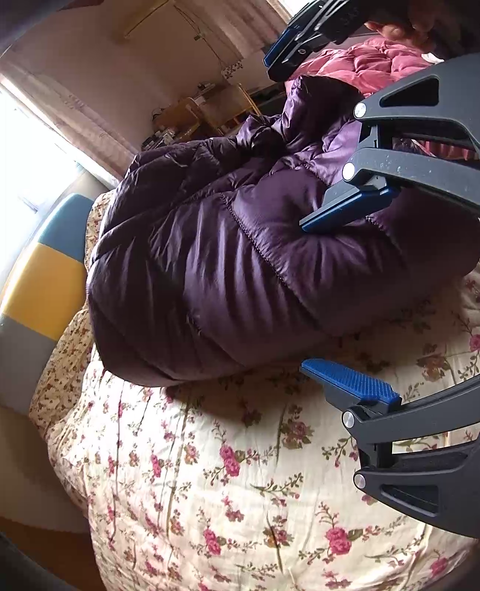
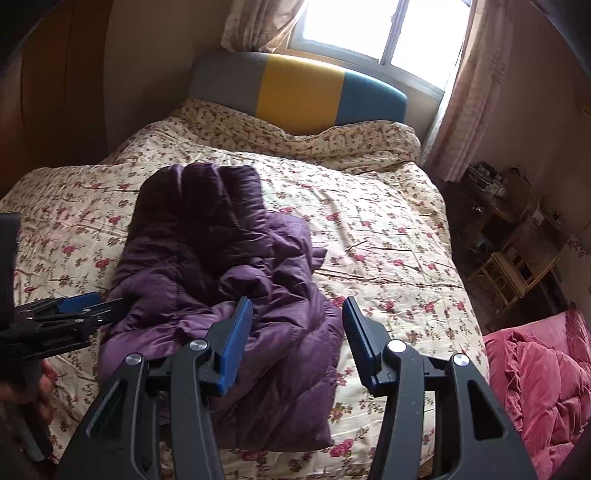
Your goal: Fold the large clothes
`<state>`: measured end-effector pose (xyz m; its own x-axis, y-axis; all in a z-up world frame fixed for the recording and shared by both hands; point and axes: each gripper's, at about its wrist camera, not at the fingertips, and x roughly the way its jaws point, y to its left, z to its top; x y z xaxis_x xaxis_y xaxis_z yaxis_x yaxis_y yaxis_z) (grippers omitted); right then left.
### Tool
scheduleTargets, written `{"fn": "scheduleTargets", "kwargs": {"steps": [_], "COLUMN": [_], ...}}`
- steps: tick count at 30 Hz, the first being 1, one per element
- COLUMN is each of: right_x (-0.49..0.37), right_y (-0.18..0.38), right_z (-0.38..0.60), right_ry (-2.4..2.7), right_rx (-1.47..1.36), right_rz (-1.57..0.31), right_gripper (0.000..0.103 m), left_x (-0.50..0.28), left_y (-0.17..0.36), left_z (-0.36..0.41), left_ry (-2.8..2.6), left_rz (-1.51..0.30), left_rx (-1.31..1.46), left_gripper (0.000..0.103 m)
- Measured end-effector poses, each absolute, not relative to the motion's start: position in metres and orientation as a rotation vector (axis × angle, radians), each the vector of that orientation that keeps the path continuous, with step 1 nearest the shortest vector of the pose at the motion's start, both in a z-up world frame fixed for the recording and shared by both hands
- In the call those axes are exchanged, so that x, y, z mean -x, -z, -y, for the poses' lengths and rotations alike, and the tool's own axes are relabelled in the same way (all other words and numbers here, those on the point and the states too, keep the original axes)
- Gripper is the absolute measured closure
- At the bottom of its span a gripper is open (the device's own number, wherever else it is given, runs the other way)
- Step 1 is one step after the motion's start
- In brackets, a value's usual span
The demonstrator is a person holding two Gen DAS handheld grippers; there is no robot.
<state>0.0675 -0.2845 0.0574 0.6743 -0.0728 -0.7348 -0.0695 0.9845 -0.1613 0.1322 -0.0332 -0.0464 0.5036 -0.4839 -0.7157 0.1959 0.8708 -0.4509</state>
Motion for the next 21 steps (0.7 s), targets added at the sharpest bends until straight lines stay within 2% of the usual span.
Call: {"fn": "scheduleTargets", "kwargs": {"steps": [11,16,19,21], "right_x": [-0.068,-0.07,-0.07,-0.072], "right_y": [-0.027,-0.011,-0.009,-0.005], "right_z": [0.255,0.251,0.245,0.241], "right_ry": [-0.083,-0.075,-0.063,-0.07], "right_rx": [0.287,0.333,0.392,0.414], "right_rz": [-0.932,-0.974,-0.974,-0.987], "right_gripper": [0.051,0.051,0.046,0.046], "left_x": [-0.139,-0.141,-0.143,-0.143], "left_y": [0.047,0.047,0.047,0.046], "left_z": [0.04,0.043,0.044,0.045], "left_ry": [0.437,0.46,0.458,0.459], "left_rz": [-0.951,-0.947,-0.937,-0.928], "left_rx": [0.312,0.299,0.282,0.27], "left_gripper": [0.033,0.036,0.036,0.036]}}
